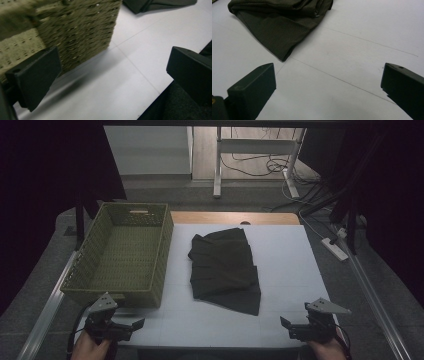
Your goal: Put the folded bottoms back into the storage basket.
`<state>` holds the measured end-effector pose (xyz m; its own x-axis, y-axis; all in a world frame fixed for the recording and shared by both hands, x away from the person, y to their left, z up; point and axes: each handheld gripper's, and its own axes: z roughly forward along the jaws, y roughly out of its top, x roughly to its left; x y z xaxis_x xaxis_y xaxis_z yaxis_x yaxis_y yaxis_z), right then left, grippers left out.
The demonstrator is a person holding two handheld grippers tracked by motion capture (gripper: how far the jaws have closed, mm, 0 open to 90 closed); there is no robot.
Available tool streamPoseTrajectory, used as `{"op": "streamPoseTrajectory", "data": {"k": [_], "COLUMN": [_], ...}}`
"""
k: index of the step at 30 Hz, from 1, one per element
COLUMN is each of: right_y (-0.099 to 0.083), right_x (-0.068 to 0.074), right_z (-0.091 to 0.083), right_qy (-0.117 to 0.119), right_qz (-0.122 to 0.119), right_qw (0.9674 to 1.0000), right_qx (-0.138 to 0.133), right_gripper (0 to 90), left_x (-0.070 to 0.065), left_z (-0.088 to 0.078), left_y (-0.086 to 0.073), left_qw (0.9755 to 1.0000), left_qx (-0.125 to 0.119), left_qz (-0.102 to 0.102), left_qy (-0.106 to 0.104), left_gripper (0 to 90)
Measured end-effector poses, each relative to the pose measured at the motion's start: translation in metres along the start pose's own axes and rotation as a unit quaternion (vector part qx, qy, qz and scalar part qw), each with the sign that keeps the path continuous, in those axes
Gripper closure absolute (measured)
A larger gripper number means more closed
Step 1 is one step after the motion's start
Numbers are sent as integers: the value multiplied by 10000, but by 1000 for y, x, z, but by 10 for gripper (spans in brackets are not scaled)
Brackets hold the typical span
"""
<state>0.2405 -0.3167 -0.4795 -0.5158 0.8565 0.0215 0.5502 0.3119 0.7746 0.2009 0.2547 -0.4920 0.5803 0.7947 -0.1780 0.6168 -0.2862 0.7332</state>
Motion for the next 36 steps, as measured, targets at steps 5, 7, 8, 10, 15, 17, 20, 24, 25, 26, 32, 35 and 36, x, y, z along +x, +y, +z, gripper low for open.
{"op": "streamPoseTrajectory", "data": {"k": [5, 7, 8, 10, 15, 17, 20, 24, 25, 26, 32, 35, 36], "right_y": [0, 0, 0, 0, 0, 0, 0, 0, 0, 0, 0, 0, 0], "right_x": [0, 0, 0, 0, 0, 0, 0, 0, 0, 0, 0, 0, 0], "right_z": [0, 0, 0, 0, 1, 1, 1, 1, 1, 1, 1, 1, 1], "right_qy": [6, 7, -1, -1, 10, 12, 19, 28, 28, 30, 36, 35, 35], "right_qz": [-13, -7, 4, 22, -4, -4, 0, -12, -12, -14, -25, -30, -31], "right_qw": [10000, 10000, 10000, 10000, 10000, 10000, 10000, 10000, 10000, 10000, 10000, 10000, 10000], "right_qx": [19, 22, 23, 20, 35, 38, 39, 46, 46, 49, 53, 51, 51], "right_gripper": [0, 0, 0, 0, 0, 0, 0, 0, 0, 0, 0, 0, 0], "left_x": [-7, -10, -11, -12, -16, -18, -21, -25, -26, -27, -36, -42, -45], "left_z": [7, 10, 11, 12, 16, 18, 21, 27, 28, 29, 36, 40, 43], "left_y": [4, 6, 7, 8, 11, 13, 14, 18, 19, 20, 26, 28, 30], "left_qw": [9999, 9997, 9995, 9994, 9987, 9984, 9975, 9947, 9943, 9939, 9916, 9903, 9895], "left_qx": [40, 19, -8, -25, -51, -8, 36, 1, -9, -22, -75, -59, -44], "left_qz": [136, 155, 168, 163, 219, 284, 400, 579, 602, 615, 640, 701, 734], "left_qy": [-98, -201, -249, -299, -464, -493, -582, -845, -882, -917, -1126, -1195, -1243], "left_gripper": [0, 0, 0, 0, 0, 0, 3, 8, 8, 7, 5, 0, 0]}}
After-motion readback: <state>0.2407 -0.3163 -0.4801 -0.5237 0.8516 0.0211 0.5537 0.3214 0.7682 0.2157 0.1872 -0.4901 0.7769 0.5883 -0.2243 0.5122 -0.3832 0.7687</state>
